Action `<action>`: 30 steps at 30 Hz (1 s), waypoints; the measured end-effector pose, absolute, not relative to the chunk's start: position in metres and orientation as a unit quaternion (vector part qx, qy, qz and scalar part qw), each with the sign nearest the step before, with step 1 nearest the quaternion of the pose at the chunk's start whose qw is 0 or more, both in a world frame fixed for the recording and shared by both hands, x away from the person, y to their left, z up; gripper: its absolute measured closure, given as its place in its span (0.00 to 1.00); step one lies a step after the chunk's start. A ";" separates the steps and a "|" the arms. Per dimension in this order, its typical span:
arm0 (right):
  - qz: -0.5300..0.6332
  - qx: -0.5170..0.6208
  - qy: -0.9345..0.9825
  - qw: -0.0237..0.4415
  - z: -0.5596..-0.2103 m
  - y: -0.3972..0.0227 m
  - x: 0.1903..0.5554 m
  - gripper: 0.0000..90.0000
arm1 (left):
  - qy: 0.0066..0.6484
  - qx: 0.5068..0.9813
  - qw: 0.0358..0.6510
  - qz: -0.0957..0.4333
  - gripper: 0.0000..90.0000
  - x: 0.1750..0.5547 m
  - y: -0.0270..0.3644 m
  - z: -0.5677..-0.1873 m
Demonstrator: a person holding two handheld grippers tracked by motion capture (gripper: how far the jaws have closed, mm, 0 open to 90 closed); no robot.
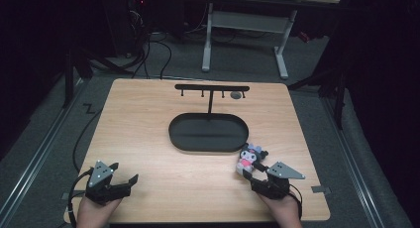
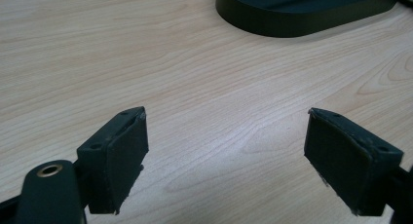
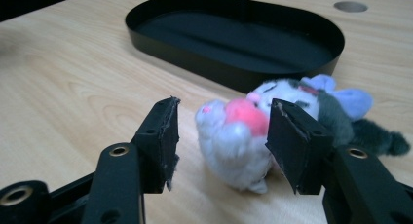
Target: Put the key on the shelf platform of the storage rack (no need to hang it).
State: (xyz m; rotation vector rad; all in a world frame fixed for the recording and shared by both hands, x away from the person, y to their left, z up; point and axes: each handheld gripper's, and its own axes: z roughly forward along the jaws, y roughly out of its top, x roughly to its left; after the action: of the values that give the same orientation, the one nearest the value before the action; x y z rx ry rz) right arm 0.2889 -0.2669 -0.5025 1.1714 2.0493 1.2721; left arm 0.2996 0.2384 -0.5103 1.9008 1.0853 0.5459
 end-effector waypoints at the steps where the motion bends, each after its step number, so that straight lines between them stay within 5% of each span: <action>1: 0.458 0.428 0.744 0.232 -0.503 -0.266 0.291 0.52 | 0.437 0.760 0.428 0.221 0.19 0.298 0.240 -0.510; 15: 0.429 0.436 0.752 0.246 -0.512 -0.267 0.297 0.83 | 0.450 0.749 0.428 0.232 0.19 0.289 0.250 -0.508; 30: 0.455 0.408 0.757 0.233 -0.510 -0.272 0.270 0.83 | 0.417 0.767 0.435 0.221 0.19 0.308 0.226 -0.506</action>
State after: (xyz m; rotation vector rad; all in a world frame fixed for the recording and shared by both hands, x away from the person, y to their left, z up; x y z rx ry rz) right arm 0.2696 -0.2723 -0.5104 1.1199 2.0785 1.2494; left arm 0.3082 0.2258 -0.5059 1.9081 1.0387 0.5502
